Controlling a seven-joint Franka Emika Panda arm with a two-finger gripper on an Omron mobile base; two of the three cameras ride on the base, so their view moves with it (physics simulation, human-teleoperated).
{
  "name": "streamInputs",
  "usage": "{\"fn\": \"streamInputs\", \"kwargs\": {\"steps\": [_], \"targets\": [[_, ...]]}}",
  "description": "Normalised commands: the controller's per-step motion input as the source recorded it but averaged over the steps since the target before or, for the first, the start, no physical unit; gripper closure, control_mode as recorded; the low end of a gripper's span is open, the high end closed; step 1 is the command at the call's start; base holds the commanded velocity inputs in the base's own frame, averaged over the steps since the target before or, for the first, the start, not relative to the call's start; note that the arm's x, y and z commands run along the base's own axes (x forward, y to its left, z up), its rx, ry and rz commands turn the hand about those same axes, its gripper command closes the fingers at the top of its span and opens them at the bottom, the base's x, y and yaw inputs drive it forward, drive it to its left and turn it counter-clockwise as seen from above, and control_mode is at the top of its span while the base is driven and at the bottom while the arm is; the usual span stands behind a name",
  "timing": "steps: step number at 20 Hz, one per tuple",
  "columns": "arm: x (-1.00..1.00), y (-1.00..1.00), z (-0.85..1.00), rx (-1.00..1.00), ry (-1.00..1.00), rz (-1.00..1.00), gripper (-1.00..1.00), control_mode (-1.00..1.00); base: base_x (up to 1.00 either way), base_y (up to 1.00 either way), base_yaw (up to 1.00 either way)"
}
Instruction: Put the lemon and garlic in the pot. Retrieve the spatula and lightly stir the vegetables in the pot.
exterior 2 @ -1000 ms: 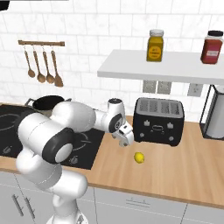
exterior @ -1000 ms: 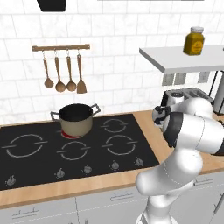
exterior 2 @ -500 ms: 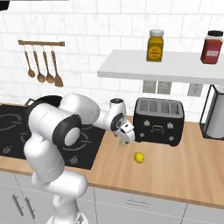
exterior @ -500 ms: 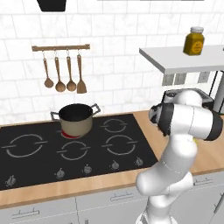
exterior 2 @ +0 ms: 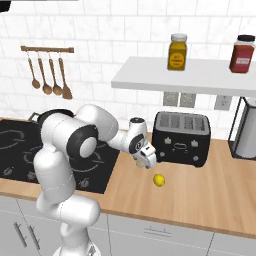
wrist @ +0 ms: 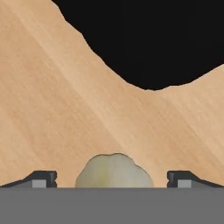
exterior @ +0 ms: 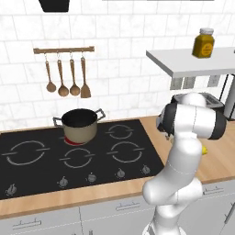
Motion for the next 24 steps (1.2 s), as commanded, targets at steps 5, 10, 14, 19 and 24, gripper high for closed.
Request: {"fn": "streamInputs", "kwargs": {"steps": [5,10,14,19,24], "targets": [[-0.09,0.00,-0.17,0.00,0.00,0.00,-1.00,-1.00,0.00,0.00,0.00],[-0.04,0.00,-0.04,0.00,0.00,0.00,1.00,-1.00,0.00,0.00,0.00],[-0.23,0.13,0.04,0.00,0.00,0.00,1.00,-1.00,0.00,0.00,0.00],[-0.59,0.43,0.69,0.00,-0.10,0.02,1.00,-1.00,0.00,0.00,0.00],[-0.50,0.96,0.80,-0.02,-0.02,0.17,1.00,-1.00,0.00,0.00,0.00]]}}
